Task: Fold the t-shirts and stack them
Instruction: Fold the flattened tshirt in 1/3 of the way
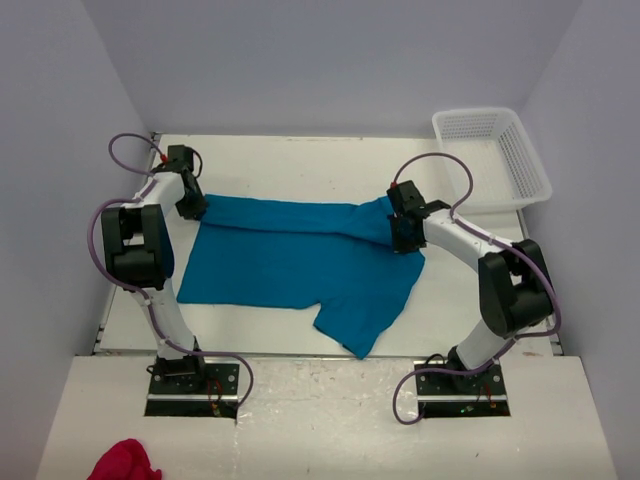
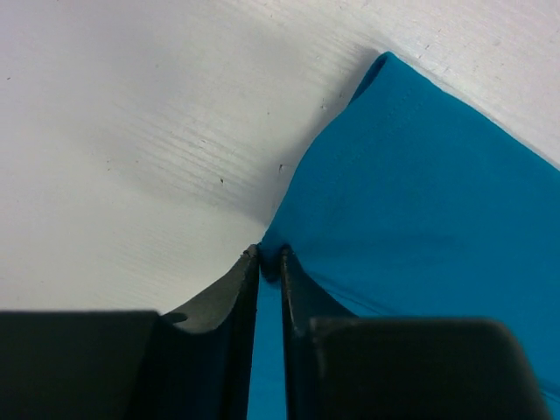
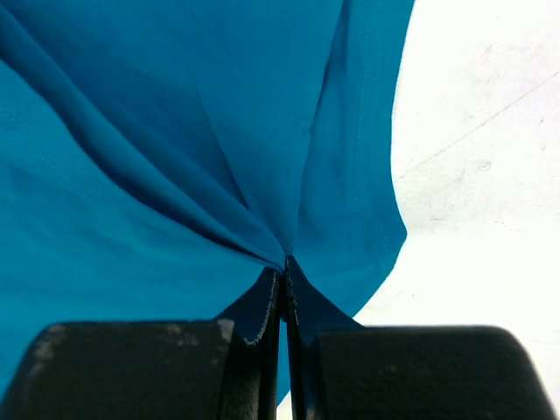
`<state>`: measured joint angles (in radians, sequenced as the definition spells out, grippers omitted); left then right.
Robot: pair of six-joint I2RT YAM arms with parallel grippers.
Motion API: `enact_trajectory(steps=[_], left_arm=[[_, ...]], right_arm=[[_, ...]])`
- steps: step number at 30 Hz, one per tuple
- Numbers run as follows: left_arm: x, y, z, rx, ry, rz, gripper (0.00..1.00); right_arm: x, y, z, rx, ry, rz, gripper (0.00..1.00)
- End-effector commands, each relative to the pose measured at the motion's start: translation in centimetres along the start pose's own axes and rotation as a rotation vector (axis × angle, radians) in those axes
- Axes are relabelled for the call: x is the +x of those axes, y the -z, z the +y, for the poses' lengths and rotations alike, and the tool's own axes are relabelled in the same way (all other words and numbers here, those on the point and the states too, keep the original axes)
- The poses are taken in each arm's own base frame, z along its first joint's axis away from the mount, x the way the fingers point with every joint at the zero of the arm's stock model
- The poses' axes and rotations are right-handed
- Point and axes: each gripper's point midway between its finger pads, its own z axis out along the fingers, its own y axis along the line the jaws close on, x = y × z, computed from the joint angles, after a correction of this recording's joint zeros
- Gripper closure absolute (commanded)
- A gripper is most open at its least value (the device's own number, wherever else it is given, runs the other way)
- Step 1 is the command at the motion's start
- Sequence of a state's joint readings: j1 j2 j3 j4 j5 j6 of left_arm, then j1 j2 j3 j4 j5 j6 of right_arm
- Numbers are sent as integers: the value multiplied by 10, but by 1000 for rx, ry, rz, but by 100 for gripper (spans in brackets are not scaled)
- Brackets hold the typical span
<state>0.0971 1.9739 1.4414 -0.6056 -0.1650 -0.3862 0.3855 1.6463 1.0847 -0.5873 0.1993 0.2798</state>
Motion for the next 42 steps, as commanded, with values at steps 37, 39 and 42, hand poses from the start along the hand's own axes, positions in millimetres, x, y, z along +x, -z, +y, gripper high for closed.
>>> enact_trajectory(steps=[37,39,42], left_arm=[[-36,-12,-95,279,74,-37,64],[-33,-14,-94,273,75,-29,69],[-29,-16,-92,262,77,-18,73]], right_arm=[[-111,10,100,-330,-5,-49,100],[-108,-4,104,-326,-3,-4,100],[-110,-13,107,-328,2,5,100]])
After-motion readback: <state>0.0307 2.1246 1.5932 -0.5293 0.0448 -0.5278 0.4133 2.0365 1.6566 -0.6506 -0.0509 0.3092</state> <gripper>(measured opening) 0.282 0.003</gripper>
